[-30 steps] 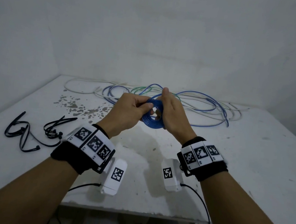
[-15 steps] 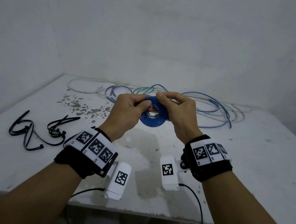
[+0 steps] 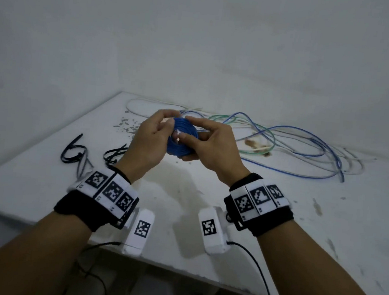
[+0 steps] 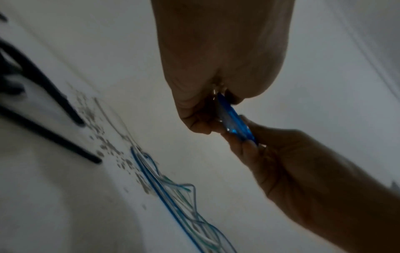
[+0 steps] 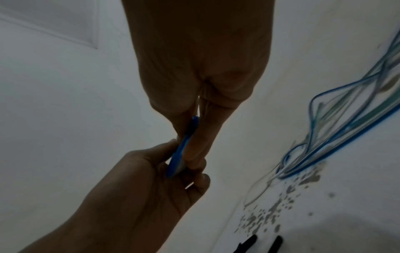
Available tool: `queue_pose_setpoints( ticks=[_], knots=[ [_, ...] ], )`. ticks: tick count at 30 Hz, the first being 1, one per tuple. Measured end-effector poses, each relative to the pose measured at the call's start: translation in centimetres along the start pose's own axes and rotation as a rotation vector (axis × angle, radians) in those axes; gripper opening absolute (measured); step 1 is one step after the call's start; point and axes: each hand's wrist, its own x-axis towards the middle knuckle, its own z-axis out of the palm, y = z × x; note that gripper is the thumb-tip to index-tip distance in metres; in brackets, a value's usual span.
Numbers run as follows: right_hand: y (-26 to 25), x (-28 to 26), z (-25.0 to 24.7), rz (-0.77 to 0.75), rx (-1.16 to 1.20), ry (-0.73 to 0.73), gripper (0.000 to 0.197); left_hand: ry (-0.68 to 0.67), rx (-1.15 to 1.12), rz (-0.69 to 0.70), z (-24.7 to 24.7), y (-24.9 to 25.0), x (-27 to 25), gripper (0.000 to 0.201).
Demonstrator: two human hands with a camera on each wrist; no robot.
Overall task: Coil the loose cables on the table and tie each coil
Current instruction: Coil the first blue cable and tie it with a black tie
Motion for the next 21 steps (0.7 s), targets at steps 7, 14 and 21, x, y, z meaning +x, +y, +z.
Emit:
queue_pose_setpoints(
  ticks=[7, 14, 21],
  knots=[
    [-0.7, 3.0, 10.0, 0.015, 0.024, -0.250, 0.044, 0.290, 0.066, 0.010, -9.1, -2.2, -0.6, 0.020],
    [0.9, 6.4, 17.2, 0.041, -0.200, -0.302, 0.028, 0.438, 0.190, -0.082, -17.6, -4.6, -1.3, 0.020],
    [2.8, 7.2, 20.0, -0.042, -0.998, -0.772, 0.025, 0.436, 0.265, -0.130, -20.3, -7.5, -1.2, 0.020]
  ],
)
